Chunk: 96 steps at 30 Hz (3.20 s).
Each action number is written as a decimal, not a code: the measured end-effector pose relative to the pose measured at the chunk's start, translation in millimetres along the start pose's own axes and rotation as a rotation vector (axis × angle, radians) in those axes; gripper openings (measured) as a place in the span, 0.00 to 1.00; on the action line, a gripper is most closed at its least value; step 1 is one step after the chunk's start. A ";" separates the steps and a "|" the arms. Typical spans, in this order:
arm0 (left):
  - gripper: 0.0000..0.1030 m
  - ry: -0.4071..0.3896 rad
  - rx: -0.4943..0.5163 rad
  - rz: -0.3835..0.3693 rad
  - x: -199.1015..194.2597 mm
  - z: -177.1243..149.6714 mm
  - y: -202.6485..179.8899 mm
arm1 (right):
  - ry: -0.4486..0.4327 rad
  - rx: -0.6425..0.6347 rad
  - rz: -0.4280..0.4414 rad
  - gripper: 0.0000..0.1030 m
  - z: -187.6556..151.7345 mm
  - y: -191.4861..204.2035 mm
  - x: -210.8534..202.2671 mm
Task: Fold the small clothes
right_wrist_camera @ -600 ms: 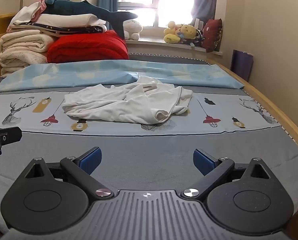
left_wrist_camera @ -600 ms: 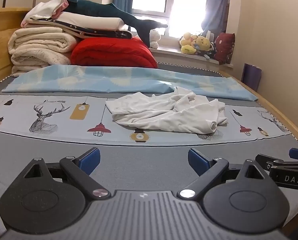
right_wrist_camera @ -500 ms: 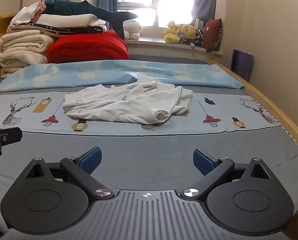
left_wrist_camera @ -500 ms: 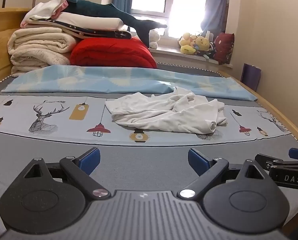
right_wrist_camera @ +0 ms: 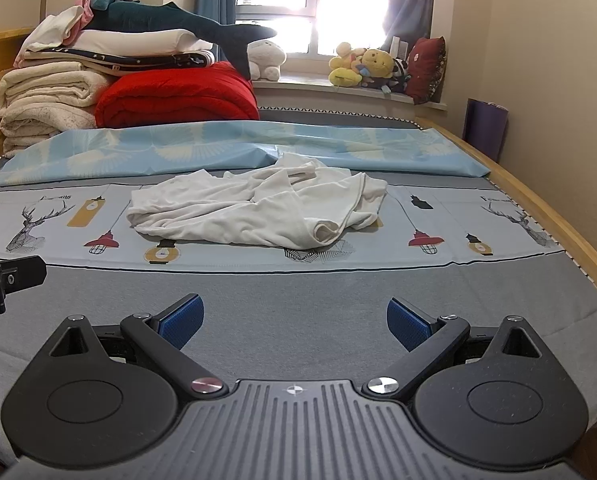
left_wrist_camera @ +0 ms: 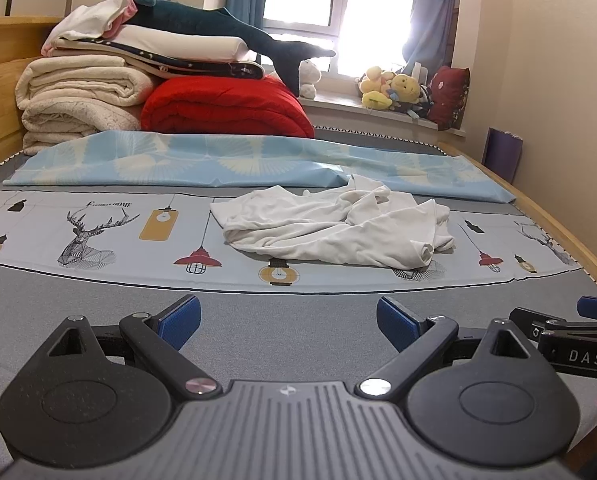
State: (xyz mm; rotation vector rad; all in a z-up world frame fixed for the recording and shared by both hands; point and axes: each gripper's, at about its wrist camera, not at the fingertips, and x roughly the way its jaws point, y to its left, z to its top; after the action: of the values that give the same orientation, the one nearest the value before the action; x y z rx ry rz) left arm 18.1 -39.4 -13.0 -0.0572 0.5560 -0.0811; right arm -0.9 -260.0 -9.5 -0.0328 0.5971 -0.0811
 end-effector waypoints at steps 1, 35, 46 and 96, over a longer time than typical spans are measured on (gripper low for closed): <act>0.94 -0.002 0.001 0.000 -0.1 0.1 -0.3 | 0.000 0.000 0.000 0.95 0.1 0.1 -0.1; 0.19 0.177 0.169 -0.066 135.6 14.2 -30.5 | -0.016 0.125 -0.058 0.49 24.6 -51.6 29.5; 0.36 0.280 0.051 -0.071 305.7 45.3 -53.1 | 0.112 0.248 -0.094 0.50 23.3 -95.9 62.5; 0.60 0.586 -0.564 -0.213 127.4 -12.9 219.5 | 0.259 0.284 0.041 0.42 28.8 -50.1 155.7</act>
State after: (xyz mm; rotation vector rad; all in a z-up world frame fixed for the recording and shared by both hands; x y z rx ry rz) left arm 132.6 166.8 -107.4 -0.6585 1.1455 -0.1488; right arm 140.2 -323.0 -70.3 0.2688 0.8398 -0.1307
